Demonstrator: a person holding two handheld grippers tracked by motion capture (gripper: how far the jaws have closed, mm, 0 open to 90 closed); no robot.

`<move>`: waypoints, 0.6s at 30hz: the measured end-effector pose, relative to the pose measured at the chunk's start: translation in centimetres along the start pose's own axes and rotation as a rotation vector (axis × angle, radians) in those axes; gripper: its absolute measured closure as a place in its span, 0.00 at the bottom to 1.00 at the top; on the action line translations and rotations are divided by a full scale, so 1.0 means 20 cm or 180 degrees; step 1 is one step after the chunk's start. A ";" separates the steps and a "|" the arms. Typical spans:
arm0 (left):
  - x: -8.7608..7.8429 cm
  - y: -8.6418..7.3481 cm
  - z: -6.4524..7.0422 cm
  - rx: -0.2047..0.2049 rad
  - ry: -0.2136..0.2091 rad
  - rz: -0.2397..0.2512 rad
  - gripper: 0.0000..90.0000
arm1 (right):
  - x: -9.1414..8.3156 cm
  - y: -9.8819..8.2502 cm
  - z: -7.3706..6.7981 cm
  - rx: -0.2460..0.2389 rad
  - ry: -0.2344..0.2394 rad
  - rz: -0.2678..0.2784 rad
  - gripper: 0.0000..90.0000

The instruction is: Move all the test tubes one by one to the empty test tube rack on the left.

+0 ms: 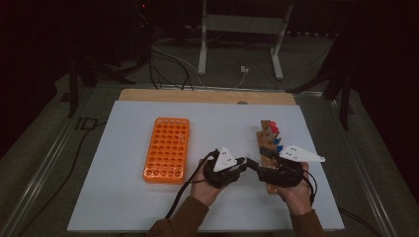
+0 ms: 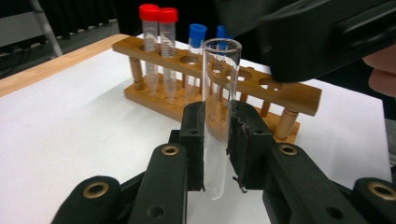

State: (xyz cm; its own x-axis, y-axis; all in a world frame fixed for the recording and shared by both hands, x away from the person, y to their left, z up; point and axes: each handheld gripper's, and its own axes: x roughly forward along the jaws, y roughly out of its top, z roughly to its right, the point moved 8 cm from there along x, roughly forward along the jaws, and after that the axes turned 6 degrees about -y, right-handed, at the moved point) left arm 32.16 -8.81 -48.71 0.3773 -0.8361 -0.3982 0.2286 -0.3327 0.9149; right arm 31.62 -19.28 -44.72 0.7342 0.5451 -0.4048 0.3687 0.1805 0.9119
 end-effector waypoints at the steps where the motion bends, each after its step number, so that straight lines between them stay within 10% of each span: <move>1: 0.00 0.00 -0.01 -0.0002 0.0016 -0.0004 0.85 | 0.00 0.00 0.01 -0.0004 -0.0045 0.0005 0.26; 18: -0.15 -0.01 -0.17 -0.0127 0.0306 0.0060 0.85 | -0.07 -0.01 0.15 0.0061 -0.0359 0.0105 0.01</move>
State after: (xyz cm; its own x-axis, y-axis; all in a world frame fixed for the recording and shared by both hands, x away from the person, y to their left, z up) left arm 34.03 -4.72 -47.84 0.4658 -0.7956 -0.3873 0.2555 -0.2982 0.9197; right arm 32.24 -22.47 -44.54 0.8051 0.4547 -0.3807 0.3534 0.1476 0.9237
